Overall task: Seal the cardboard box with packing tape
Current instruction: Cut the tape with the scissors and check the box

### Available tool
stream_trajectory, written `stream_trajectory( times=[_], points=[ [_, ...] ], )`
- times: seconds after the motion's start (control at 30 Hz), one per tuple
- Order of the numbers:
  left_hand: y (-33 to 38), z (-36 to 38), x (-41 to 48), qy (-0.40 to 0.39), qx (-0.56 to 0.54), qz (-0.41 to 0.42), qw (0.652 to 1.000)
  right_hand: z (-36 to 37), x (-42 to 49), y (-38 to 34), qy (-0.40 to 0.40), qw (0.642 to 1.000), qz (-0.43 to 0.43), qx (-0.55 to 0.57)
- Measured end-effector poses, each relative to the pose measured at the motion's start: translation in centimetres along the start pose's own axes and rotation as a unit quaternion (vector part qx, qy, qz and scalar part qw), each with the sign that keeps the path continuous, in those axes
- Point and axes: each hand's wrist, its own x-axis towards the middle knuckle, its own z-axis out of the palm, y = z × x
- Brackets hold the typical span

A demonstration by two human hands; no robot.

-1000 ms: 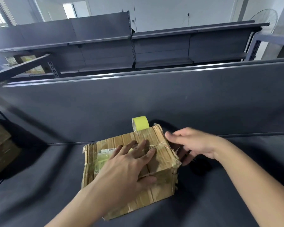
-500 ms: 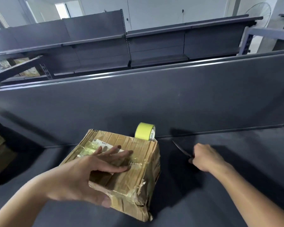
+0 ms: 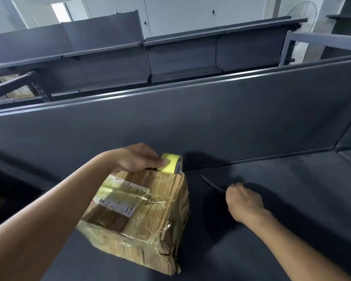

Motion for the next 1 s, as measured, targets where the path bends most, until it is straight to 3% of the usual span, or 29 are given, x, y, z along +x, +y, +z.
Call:
stream_trajectory(
  times=[0.13, 0.23, 0.37, 0.5, 0.57, 0.67, 0.8, 1.0],
  points=[
    [0.3, -0.3, 0.1, -0.088, -0.082, 0.022, 0.992, 0.6, -0.4, 0.6, 0.034, 0.998, -0.019, 0.042],
    [-0.1, 0.2, -0.1, -0.079, -0.12, 0.065, 0.988, 0.7, 0.3, 1.9, 0.032, 0.986, -0.039, 0.157],
    [-0.9, 1.3, -0.9, 0.017, -0.101, 0.133, 0.986, 1.5, 1.5, 3.7, -0.054, 0.913, -0.034, 0.402],
    [-1.6, 2.7, -1.5, 0.175, -0.053, 0.175, 0.967, 1.0, 1.2, 4.3, -0.092, 0.862, -0.034, 0.497],
    [-1.9, 3.0, -1.9, 0.218, -0.06, 0.186, 0.956, -0.1, 0.7, 4.7, -0.104, 0.847, -0.053, 0.519],
    [-1.7, 2.9, -2.7, 0.217, -0.114, 0.187, 0.951, -3.0, 0.0, 5.6, -0.142, 0.83, -0.104, 0.529],
    [-1.2, 2.6, -3.4, 0.154, -0.191, 0.158, 0.957, -8.3, -0.4, 6.5, -0.212, 0.812, -0.179, 0.513],
    [-0.9, 4.1, -3.8, 0.116, -0.36, 0.109, 0.919, -15.0, 0.0, 5.1, -0.258, 0.89, -0.269, 0.262]
  ],
)
